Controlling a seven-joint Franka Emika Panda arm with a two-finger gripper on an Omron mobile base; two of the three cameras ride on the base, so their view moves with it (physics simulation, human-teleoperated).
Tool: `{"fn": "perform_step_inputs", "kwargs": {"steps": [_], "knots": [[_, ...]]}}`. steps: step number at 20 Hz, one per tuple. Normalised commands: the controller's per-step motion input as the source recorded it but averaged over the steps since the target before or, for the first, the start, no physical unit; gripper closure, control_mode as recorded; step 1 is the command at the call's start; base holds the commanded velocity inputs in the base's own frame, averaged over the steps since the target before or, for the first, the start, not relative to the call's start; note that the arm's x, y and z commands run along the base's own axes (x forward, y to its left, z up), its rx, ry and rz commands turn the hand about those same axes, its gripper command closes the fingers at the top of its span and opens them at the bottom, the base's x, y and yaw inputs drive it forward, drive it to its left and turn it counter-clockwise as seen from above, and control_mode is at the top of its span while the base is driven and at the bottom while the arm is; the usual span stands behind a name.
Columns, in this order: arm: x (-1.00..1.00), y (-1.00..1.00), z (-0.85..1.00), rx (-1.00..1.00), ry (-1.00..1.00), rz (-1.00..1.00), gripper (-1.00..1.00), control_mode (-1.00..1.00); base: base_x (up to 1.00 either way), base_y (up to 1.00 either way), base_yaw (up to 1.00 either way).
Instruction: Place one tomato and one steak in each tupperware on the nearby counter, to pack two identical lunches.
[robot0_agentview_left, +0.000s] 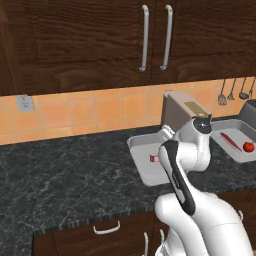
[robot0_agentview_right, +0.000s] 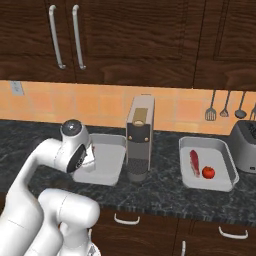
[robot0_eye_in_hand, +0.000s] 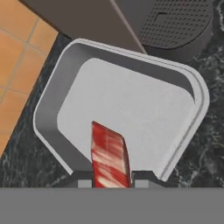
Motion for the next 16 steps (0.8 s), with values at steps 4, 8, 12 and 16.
{"fn": "perform_step_inputs", "kwargs": {"steps": [4,8,12,16], "knots": [[0.81,0.01,-0.02,0.0,0.0,-0.08,1.0,-1.0,0.0,0.0,0.0],[0.71,0.0,-0.26,0.0,0.0,-0.02,1.0,-1.0,0.0,0.0,0.0],[0.58,0.0,-0.36,0.0,0.0,0.0,1.0,-1.0,0.0,0.0,0.0],[0.35,0.0,-0.28,0.0,0.0,0.0,1.0,-1.0,0.0,0.0,0.0]]}}
